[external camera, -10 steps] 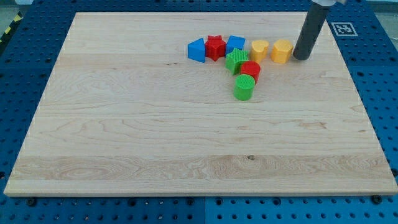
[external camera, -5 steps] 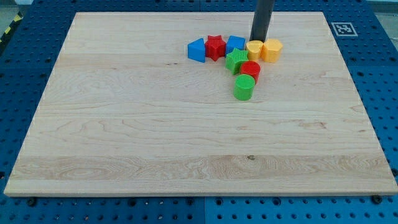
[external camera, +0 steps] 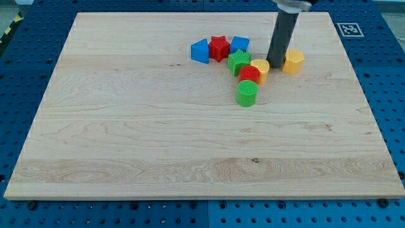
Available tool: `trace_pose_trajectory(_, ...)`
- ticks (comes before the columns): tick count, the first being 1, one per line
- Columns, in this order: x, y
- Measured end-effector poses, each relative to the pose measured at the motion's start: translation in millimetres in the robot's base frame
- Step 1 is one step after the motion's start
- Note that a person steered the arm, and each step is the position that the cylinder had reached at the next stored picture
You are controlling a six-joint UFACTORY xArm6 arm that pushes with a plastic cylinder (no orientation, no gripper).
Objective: Separate yellow heart from the group of blocks
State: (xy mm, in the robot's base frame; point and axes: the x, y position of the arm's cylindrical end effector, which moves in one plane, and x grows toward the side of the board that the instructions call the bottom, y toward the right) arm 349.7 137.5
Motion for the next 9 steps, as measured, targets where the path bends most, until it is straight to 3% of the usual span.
trace_pose_trajectory(1, -9.1, -25.5)
trace_pose_trajectory(2, 18.9, -39.4)
trace_pose_trajectory(4, 127.9, -11.9)
trace_pose_trajectory(8, 127.6, 11.1)
trace_pose_trajectory(9, 170.2, 55.7)
